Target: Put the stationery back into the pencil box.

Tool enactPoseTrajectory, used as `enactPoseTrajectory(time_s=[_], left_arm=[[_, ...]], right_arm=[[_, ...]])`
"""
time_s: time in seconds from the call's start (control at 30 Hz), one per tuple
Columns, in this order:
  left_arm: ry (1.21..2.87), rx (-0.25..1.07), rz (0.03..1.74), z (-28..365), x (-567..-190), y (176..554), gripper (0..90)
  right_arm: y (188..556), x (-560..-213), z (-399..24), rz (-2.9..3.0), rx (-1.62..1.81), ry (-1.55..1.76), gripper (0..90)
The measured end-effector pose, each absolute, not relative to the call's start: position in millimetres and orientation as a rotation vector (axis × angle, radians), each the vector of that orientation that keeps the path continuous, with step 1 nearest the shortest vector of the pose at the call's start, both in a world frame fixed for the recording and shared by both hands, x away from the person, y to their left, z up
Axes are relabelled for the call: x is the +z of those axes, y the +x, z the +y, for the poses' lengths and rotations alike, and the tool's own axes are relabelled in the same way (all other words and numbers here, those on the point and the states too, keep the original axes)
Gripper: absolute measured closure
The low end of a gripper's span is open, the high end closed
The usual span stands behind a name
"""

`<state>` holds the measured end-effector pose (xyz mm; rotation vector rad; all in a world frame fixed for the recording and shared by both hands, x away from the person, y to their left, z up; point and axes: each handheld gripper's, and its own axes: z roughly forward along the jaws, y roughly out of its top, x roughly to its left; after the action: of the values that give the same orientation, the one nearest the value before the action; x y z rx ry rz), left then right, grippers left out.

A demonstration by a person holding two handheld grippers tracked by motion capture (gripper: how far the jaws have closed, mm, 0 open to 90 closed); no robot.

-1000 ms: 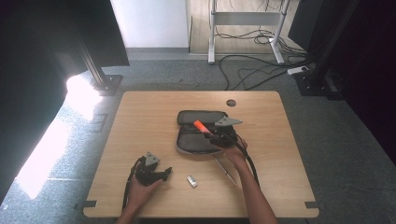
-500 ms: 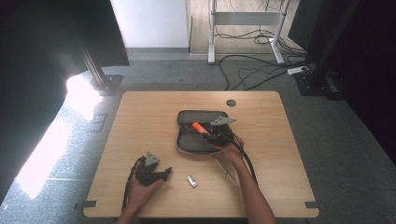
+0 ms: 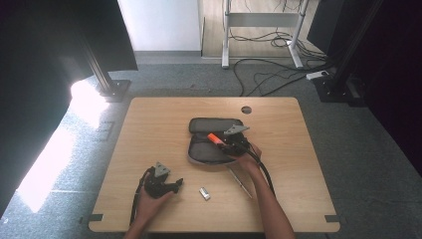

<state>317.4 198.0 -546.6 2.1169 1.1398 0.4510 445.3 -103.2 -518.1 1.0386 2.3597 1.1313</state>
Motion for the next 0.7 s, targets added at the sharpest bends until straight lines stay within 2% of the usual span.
enactPoseTrajectory(time_s=[0.27, 0.7], left_arm=[[2.119, 0.451, 1.138, 197.9, -546.7, 317.4, 29.6], [2.121, 0.452, 1.138, 197.8, -546.6, 317.3, 29.6]], right_arm=[[448.8, -523.5, -108.1, 2.359, 1.114, 1.071, 64.8], [443.5, -520.1, -111.8, 2.316, 1.150, 1.110, 57.9]])
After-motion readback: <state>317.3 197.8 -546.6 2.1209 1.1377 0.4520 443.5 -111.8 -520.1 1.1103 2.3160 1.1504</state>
